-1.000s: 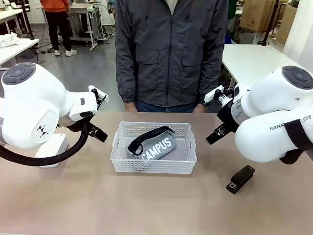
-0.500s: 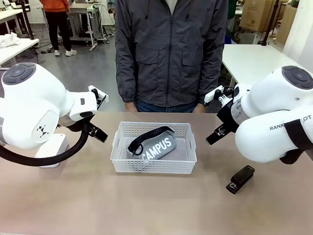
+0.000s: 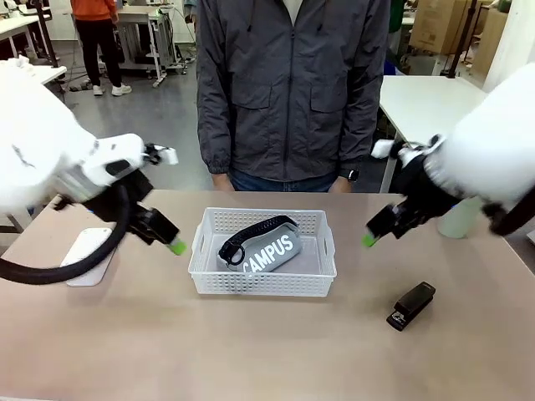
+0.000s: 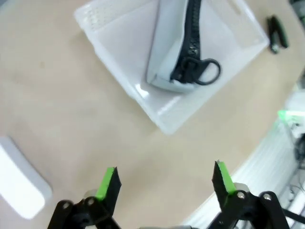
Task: Efficiently arrange items inside the basket to fit them all.
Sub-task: Pick up the Digital clock and place it inside the Organizing basket.
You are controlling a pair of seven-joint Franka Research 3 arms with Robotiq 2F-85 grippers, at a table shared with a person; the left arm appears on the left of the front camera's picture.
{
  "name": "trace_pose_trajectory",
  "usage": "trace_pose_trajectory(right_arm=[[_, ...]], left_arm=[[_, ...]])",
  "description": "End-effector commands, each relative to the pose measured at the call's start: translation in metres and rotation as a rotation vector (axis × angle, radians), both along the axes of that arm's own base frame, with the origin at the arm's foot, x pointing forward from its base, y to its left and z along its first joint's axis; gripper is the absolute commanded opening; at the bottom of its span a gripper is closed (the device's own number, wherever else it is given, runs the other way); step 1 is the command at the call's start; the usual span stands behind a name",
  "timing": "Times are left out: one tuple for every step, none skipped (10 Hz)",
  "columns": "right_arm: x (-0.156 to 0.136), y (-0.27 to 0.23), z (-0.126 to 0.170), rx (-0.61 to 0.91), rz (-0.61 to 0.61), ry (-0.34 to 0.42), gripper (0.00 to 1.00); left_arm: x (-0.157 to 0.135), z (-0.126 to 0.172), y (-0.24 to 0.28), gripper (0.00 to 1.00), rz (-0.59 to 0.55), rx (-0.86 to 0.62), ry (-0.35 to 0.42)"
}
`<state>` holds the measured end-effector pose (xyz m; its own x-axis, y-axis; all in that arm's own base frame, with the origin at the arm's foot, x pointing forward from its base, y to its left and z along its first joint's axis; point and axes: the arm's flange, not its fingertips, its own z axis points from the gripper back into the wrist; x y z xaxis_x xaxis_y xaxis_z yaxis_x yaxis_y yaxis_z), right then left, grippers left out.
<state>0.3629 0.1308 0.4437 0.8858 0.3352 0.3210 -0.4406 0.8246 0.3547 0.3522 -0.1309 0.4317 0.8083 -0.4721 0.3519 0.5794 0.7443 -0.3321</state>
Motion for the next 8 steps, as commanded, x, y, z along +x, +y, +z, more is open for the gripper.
trace_pose_trajectory(right_arm=[[-0.021, -0.051, 0.052, 0.357, -0.016, 0.108, 1.00], [-0.035, -0.087, 0.071, 0.484, -0.021, 0.140, 1.00], [-0.052, -0.131, 0.088, 0.593, -0.116, 0.110, 1.00], [-0.071, -0.174, 0.097, 0.668, -0.225, 0.059, 1.00], [-0.086, -0.214, 0.097, 0.742, -0.318, 0.030, 1.00], [-0.101, -0.250, 0.090, 0.805, -0.406, 0.010, 1.00], [-0.113, -0.277, 0.081, 0.864, -0.470, -0.007, 1.00], [-0.125, -0.300, 0.068, 0.913, -0.517, -0.027, 1.00]], left_arm=[[-0.014, 0.045, 0.050, 1.00, 0.038, -0.197, 0.066], [-0.027, 0.065, 0.090, 1.00, 0.098, -0.342, 0.054], [-0.040, 0.080, 0.136, 1.00, 0.210, -0.432, 0.015], [-0.055, 0.087, 0.180, 1.00, 0.298, -0.530, -0.016], [-0.067, 0.086, 0.219, 1.00, 0.361, -0.623, -0.038], [-0.081, 0.077, 0.255, 1.00, 0.419, -0.720, -0.048], [-0.090, 0.068, 0.282, 1.00, 0.496, -0.783, -0.055], [-0.099, 0.056, 0.297, 1.00, 0.539, -0.836, -0.056]])
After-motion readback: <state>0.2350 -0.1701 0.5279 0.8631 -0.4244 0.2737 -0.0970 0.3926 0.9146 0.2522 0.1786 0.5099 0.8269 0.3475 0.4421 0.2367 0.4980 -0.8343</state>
